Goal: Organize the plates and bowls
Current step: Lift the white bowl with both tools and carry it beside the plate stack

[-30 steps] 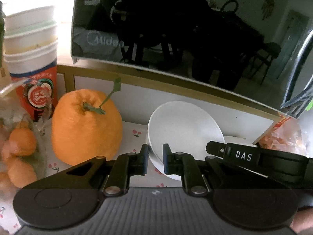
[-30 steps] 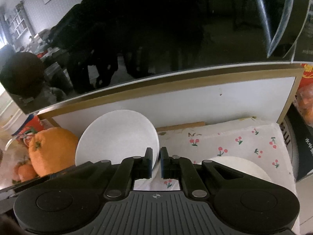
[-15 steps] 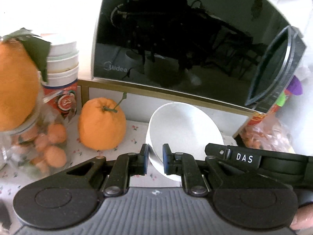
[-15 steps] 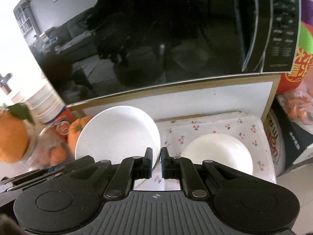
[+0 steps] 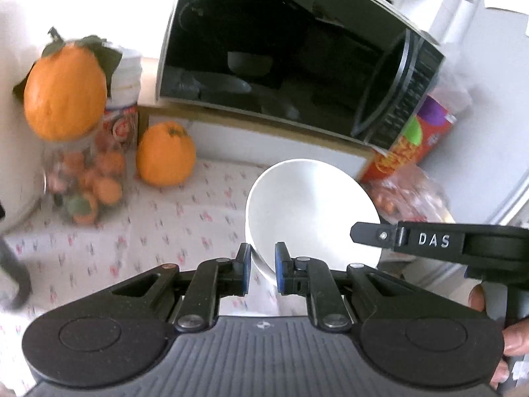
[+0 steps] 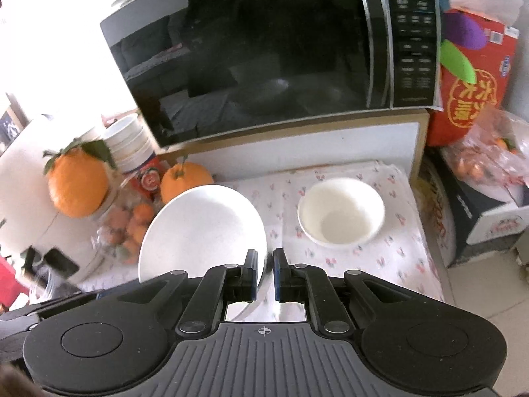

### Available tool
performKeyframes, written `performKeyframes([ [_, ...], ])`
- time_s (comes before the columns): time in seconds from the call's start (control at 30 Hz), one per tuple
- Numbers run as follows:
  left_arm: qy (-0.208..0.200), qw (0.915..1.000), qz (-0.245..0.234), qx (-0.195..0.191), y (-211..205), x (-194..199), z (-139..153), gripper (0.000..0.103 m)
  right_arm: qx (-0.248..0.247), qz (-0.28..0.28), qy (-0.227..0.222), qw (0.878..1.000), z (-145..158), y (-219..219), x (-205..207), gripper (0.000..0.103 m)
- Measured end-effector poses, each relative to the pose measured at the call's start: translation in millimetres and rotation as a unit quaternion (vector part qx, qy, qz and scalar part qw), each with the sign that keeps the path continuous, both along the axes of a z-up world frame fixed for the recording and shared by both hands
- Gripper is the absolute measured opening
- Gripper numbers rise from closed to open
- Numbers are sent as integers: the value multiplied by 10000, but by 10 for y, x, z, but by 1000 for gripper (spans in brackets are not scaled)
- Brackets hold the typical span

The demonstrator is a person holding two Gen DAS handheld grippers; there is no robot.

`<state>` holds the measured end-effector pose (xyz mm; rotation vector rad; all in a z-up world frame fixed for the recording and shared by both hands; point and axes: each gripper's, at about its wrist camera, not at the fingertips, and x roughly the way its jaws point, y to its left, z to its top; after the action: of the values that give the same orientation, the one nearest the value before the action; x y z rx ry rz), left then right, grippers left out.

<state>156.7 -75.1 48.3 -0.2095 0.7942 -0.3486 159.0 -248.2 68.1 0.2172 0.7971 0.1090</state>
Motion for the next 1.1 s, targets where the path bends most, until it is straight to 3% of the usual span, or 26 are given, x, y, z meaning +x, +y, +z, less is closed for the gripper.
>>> performKeyframes([
  [0.23, 214, 9994, -259, -119, -72, -435, -133, 13, -186, -54, -40, 9998, -44, -107, -566, 10],
  [0.53, 495, 9953, -833, -77, -323, -885, -401, 14, 85, -280, -54, 9996, -247, -490, -1159, 11],
  [0.7, 577, 9914, -1167, 147, -542, -1012, -541, 14, -188, -246, 290, 9991, -416, -620, -1271, 12],
  [1.1, 1009, 9791, -1741, 309, -786, -1114, -780, 16, -58, -316, 951, 9950, -719, -947, -1317, 13],
])
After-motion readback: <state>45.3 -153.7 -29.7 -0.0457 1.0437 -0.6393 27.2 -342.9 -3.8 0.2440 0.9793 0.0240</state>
